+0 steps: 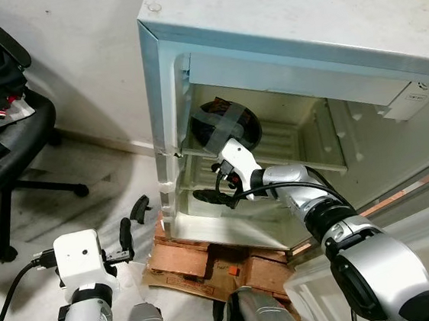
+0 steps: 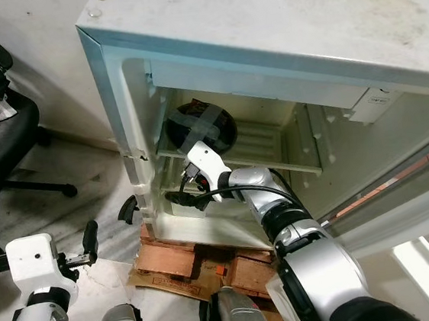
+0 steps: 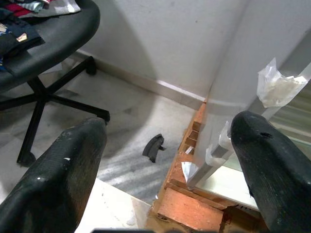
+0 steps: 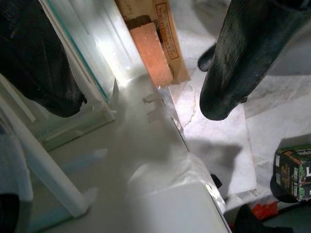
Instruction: Restocking fridge
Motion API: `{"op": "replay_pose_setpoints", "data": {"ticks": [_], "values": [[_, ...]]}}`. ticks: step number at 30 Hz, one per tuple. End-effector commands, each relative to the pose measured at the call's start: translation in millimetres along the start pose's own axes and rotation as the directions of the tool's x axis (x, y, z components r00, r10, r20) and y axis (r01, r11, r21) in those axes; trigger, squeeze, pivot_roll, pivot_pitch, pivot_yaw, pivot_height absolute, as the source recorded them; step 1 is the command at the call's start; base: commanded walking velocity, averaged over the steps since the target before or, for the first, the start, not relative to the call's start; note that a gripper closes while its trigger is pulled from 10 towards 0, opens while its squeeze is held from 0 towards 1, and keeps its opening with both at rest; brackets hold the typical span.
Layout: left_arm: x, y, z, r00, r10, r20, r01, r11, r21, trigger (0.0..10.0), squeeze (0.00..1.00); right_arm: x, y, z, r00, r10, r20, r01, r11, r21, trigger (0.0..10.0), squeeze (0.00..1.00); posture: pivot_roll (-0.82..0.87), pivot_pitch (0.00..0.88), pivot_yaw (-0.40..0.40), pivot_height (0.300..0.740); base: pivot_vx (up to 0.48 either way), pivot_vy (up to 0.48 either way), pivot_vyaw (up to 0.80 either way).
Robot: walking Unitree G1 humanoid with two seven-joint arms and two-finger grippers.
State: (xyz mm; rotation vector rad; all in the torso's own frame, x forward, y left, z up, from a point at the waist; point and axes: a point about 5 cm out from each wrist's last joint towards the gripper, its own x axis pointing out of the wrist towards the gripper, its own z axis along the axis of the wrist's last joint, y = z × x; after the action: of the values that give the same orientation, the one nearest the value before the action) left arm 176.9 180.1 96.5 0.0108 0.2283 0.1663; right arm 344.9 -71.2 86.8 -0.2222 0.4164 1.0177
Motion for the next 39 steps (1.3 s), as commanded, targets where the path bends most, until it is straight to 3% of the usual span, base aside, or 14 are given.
{"op": "replay_pose_setpoints", "data": {"ticks": [1, 3, 5, 12, 16, 18, 22, 24, 25, 26, 27, 30, 32, 39], "values": [[-3.7, -0.3, 0, 1.000, 0.003, -0.005, -0.004, 1.000, -0.003, 10.0, 0.00, -1.1, -3.5, -4, 0.999, -0.032, -0.034, 0.032, 0.999, 0.000, 10.0, 1.00, 0.22, 0.229, -0.188, 0.740, 0.000, 0.000, 0.00], [0.4, 2.1, 0, 1.000, 0.017, -0.004, -0.017, 1.000, -0.003, 10.0, 0.00, -0.4, -15.1, 22, 0.986, -0.156, 0.058, 0.157, 0.987, -0.019, 10.0, 1.00, 0.21, 0.235, -0.194, 0.740, 0.000, 0.000, 0.00], [2.9, 2.9, 0, 1.000, 0.023, -0.002, -0.023, 1.000, -0.004, 10.0, 0.00, -1.1, -18.1, 35, 0.977, -0.174, 0.123, 0.177, 0.984, -0.012, 10.0, 1.00, 0.21, 0.232, -0.193, 0.740, 0.000, 0.000, 0.00], [12.3, -0.4, 1, 1.000, 0.015, 0.011, -0.015, 1.000, -0.003, 10.0, 0.00, -17.6, -22.8, 34, 0.939, -0.173, 0.297, 0.162, 0.985, 0.062, 10.0, 1.00, 0.19, 0.185, -0.176, 0.740, 0.000, 0.000, 0.00], [17.3, -2.1, 3, 1.000, 0.008, 0.021, -0.008, 1.000, -0.003, 10.0, 0.00, -20.8, -19.0, 25, 0.945, -0.131, 0.299, 0.118, 0.991, 0.063, 10.0, 1.00, 0.19, 0.171, -0.166, 0.740, 0.000, 0.000, 0.00], [20.3, -3.2, 5, 1.000, -0.003, 0.026, 0.003, 1.000, -0.002, 10.0, 0.00, -28.3, -9.8, 12, 0.957, -0.019, 0.290, 0.001, 0.998, 0.061, 10.0, 0.79, 0.18, 0.151, -0.153, 0.740, 0.000, 0.000, 0.00], [26.5, -3.1, 4, 0.999, -0.020, 0.027, 0.020, 1.000, 0.008, 10.0, 0.00, -41.1, 5.8, -6, 0.962, 0.115, 0.248, -0.127, 0.991, 0.033, 10.0, 0.75, 0.16, 0.117, -0.134, 0.740, 0.000, 0.000, 0.00], [29.7, -4.4, 4, 0.999, -0.029, 0.030, 0.028, 1.000, 0.007, 10.0, 0.00, -47.6, 12.3, -13, 0.960, 0.132, 0.246, -0.145, 0.989, 0.037, 10.0, 0.69, 0.16, 0.103, -0.129, 0.740, 0.000, 0.000, 0.00], [31.2, -5.8, 5, 0.999, -0.038, 0.029, 0.038, 0.999, -0.002, 10.0, 0.00, -51.0, 15.3, -16, 0.960, 0.126, 0.251, -0.140, 0.990, 0.037, 10.0, 0.58, 0.16, 0.094, -0.128, 0.740, 0.000, 0.000, 0.00], [32.9, -6.5, 5, 0.999, -0.044, 0.027, 0.044, 0.999, -0.008, 10.0, 0.00, -52.3, 17.2, -18, 0.960, 0.120, 0.255, -0.133, 0.990, 0.037, 10.0, 0.58, 0.15, 0.083, -0.126, 0.740, 0.000, 0.000, 0.00], [34.2, -7.9, 5, 0.999, -0.045, 0.027, 0.045, 0.999, -0.011, 10.0, 0.00, -55.1, 18.8, -20, 0.958, 0.073, 0.277, -0.093, 0.994, 0.062, 10.0, 0.00, 0.15, 0.073, -0.125, 0.740, 0.000, 0.000, 0.00], [36.6, -10.2, 6, 0.998, -0.047, 0.034, 0.048, 0.999, -0.012, 10.0, 0.00, -62.9, 23.7, -21, 0.942, -0.054, 0.331, 0.012, 0.992, 0.126, 10.0, 0.00, 0.15, 0.052, -0.123, 0.740, 0.000, 0.000, 0.00], [40.4, -11.9, 6, 0.997, -0.057, 0.054, 0.058, 0.998, -0.005, 10.0, 0.00, -72.4, 33.4, -18, 0.890, -0.233, 0.393, 0.147, 0.960, 0.236, 10.0, 0.00, 0.15, 0.013, -0.111, 0.740, 0.000, 0.000, 0.00], [53.1, -15.4, 13, 0.994, -0.076, 0.081, 0.075, 0.997, 0.015, 10.0, 0.00, -80.1, 42.6, -21, 0.786, -0.468, 0.404, 0.341, 0.874, 0.347, 10.0, 0.00, 0.13, 0.000, -0.079, 0.740, 0.000, 0.000, 0.00]]}}
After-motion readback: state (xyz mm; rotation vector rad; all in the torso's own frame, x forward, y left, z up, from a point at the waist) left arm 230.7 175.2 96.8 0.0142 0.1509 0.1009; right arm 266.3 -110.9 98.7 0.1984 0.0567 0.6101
